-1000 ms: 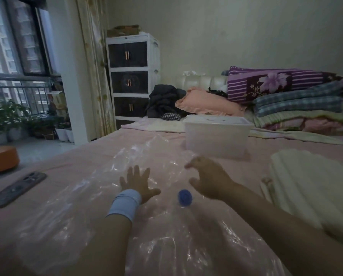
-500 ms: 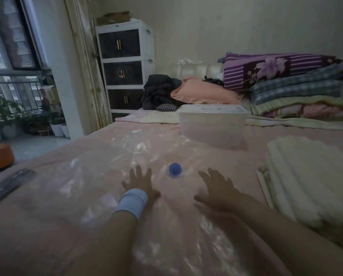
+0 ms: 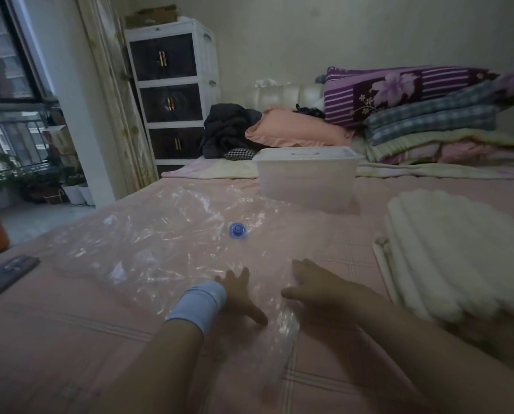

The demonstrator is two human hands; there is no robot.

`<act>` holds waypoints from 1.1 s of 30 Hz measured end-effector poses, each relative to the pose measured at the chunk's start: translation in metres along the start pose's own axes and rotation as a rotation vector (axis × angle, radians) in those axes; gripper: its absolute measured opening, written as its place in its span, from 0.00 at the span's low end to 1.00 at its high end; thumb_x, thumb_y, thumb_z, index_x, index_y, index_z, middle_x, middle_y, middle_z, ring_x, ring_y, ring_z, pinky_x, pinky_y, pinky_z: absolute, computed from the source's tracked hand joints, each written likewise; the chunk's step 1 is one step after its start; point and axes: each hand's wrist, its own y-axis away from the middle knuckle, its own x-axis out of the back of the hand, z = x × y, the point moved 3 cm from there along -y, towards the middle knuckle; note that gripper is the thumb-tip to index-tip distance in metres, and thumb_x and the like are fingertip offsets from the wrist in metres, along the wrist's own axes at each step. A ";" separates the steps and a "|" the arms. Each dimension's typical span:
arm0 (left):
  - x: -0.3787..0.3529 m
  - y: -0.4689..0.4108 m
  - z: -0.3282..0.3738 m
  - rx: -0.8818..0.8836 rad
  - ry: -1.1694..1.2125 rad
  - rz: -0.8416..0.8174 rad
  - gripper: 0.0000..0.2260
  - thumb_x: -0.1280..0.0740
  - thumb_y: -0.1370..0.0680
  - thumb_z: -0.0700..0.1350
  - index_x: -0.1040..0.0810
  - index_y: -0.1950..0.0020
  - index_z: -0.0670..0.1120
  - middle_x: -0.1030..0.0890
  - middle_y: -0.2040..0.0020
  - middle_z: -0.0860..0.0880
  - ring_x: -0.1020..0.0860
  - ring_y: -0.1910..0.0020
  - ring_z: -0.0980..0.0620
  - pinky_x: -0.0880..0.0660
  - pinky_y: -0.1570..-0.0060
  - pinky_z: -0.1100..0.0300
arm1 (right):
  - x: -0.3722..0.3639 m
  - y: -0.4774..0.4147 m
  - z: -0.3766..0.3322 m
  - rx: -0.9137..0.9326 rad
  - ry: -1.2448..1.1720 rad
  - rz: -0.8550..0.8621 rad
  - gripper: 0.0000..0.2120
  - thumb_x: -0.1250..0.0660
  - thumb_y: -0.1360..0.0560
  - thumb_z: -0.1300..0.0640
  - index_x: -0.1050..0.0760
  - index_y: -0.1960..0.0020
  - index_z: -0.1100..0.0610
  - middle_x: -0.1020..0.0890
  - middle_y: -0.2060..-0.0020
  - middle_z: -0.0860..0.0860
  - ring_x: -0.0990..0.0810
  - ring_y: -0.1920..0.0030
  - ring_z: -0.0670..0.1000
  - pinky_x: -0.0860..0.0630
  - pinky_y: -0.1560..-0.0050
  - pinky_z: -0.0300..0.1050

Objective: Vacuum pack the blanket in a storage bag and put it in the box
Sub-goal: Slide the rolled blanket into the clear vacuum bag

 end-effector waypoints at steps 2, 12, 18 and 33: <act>-0.001 -0.008 -0.002 -0.017 -0.012 0.099 0.58 0.26 0.36 0.68 0.61 0.21 0.51 0.56 0.20 0.44 0.55 0.22 0.40 0.49 0.25 0.41 | 0.001 0.001 0.009 -0.006 -0.041 -0.023 0.47 0.34 0.28 0.36 0.51 0.18 0.52 0.48 0.19 0.55 0.49 0.19 0.57 0.47 0.22 0.59; 0.039 0.009 0.086 -0.199 0.108 0.367 0.32 0.33 0.25 0.60 0.38 0.24 0.53 0.31 0.27 0.50 0.30 0.31 0.47 0.34 0.30 0.50 | 0.082 0.069 -0.007 0.133 0.347 0.610 0.19 0.42 0.19 0.46 0.28 0.30 0.49 0.23 0.34 0.51 0.27 0.34 0.55 0.35 0.34 0.54; 0.044 0.039 0.171 -0.481 0.746 0.415 0.18 0.37 0.20 0.52 0.28 0.31 0.48 0.19 0.41 0.47 0.20 0.47 0.48 0.23 0.42 0.51 | 0.132 0.139 0.058 -0.084 0.477 0.721 0.17 0.43 0.19 0.46 0.26 0.34 0.49 0.23 0.38 0.51 0.24 0.40 0.55 0.31 0.38 0.54; -0.008 0.078 0.301 -0.960 0.014 0.472 0.39 0.35 0.31 0.68 0.46 0.23 0.62 0.41 0.23 0.55 0.34 0.29 0.48 0.32 0.33 0.48 | 0.102 0.265 0.182 0.194 0.477 0.933 0.31 0.36 0.26 0.39 0.26 0.31 0.59 0.24 0.35 0.57 0.24 0.38 0.60 0.30 0.38 0.58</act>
